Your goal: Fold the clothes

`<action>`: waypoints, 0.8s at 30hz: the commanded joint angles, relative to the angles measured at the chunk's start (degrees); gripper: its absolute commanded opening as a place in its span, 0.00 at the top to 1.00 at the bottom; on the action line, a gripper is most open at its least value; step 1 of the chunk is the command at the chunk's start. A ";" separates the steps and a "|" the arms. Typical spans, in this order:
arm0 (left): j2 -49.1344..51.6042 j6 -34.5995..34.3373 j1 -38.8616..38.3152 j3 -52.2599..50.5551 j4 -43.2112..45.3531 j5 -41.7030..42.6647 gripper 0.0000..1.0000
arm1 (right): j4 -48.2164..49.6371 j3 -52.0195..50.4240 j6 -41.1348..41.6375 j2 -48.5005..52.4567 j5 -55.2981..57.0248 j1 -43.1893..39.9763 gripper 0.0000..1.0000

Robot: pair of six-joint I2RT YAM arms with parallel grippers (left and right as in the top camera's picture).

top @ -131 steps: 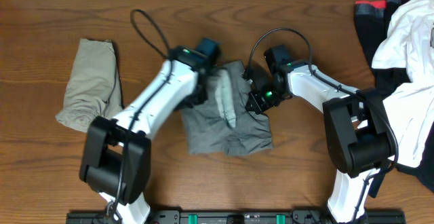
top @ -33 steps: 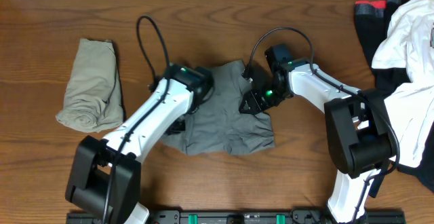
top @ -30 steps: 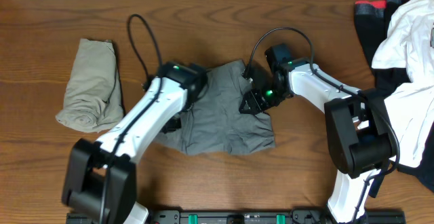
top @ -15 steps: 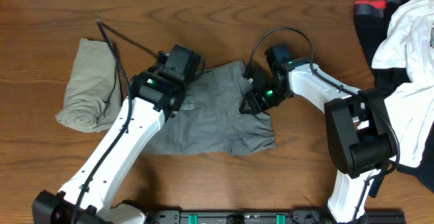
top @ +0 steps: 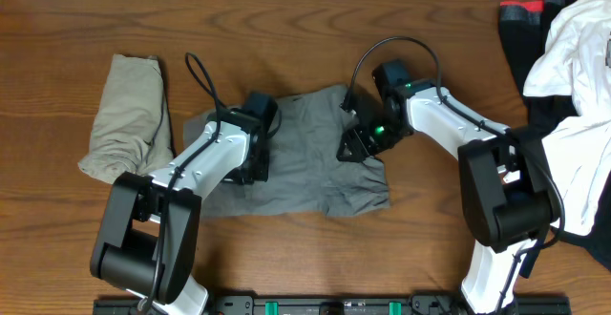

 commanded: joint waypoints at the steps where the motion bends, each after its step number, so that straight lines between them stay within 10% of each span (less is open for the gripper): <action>1: 0.52 -0.17 -0.02 0.39 1.53 1.49 0.94 | -3.06 3.32 -2.14 -4.44 10.32 0.81 0.36; 24: 0.52 -0.13 -0.26 0.42 2.73 11.23 0.94 | -7.23 6.40 2.32 -0.87 28.11 15.78 0.34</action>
